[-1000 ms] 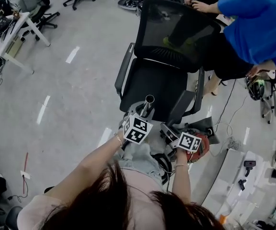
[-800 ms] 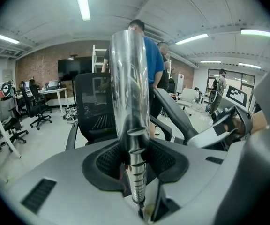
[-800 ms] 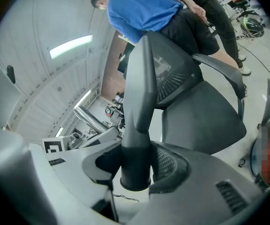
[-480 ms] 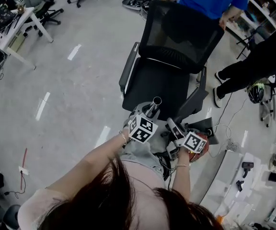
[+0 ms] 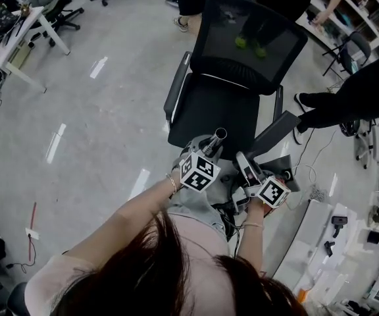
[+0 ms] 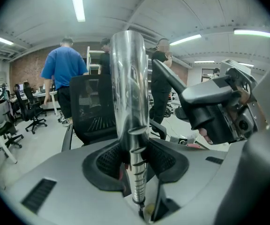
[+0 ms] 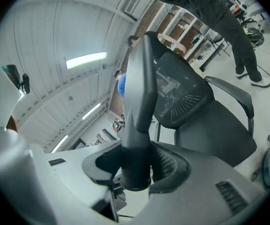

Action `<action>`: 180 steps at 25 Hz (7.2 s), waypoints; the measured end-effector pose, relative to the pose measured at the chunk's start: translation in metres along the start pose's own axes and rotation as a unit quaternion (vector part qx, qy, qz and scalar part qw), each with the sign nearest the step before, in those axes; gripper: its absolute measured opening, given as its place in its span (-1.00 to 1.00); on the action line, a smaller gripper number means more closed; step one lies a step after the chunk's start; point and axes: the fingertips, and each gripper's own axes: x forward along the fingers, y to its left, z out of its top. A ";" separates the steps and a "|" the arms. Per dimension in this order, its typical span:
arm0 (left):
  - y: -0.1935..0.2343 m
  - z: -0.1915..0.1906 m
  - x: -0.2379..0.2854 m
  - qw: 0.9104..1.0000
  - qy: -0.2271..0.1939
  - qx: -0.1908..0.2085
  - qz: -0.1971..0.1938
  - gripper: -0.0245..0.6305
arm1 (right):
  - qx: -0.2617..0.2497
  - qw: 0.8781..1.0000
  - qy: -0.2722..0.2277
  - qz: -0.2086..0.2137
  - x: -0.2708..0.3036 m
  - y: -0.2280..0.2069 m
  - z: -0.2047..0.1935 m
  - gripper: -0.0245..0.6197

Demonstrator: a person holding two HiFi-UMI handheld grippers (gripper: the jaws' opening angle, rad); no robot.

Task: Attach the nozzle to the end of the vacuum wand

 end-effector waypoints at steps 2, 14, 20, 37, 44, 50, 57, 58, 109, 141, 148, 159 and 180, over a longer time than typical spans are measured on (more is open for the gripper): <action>0.001 0.000 0.000 1.000 0.000 -0.002 -0.001 -0.46 | -0.008 1.000 -0.011 0.008 0.001 0.010 0.007 -0.36; 0.002 -0.002 0.002 1.000 -0.004 -0.004 0.000 -0.46 | -0.047 0.996 -0.044 0.055 0.005 0.052 0.034 -0.36; 0.001 -0.003 0.003 1.000 -0.006 0.000 -0.001 -0.46 | -0.067 0.994 -0.048 0.068 0.014 0.067 0.045 -0.36; -0.012 -0.003 0.007 1.000 -0.006 0.018 -0.010 -0.46 | -0.110 0.986 -0.073 0.105 0.034 0.093 0.068 -0.36; -0.012 -0.004 0.006 1.000 -0.006 0.020 -0.011 -0.46 | -0.114 0.983 -0.073 0.125 0.043 0.106 0.067 -0.36; -0.016 -0.002 0.005 1.000 -0.007 0.023 -0.014 -0.46 | -0.132 0.980 -0.070 0.132 0.046 0.114 0.067 -0.36; -0.018 -0.003 0.005 0.999 -0.007 0.025 -0.019 -0.46 | -0.164 0.976 -0.053 0.131 0.054 0.118 0.058 -0.36; -0.018 -0.003 0.005 0.999 -0.007 0.025 -0.020 -0.46 | -0.166 0.976 -0.050 0.130 0.056 0.118 0.057 -0.36; -0.040 -0.006 0.011 0.995 -0.004 0.041 -0.089 -0.46 | -0.338 0.937 -0.068 0.049 0.045 0.117 0.035 -0.36; -0.049 -0.016 -0.052 0.985 -0.084 0.096 -0.115 -0.47 | -0.344 0.938 -0.032 0.035 0.027 0.162 -0.014 -0.36; -0.053 -0.022 -0.069 0.981 -0.097 0.102 -0.132 -0.47 | -0.367 0.927 0.049 0.061 0.022 0.173 -0.037 -0.36; -0.049 -0.022 -0.067 0.987 -0.071 0.100 -0.105 -0.47 | -0.339 0.940 -0.011 -0.027 0.022 0.170 -0.030 -0.36; -0.056 -0.020 -0.069 0.983 -0.086 0.107 -0.125 -0.47 | -0.387 0.912 0.134 0.010 0.016 0.171 -0.041 -0.36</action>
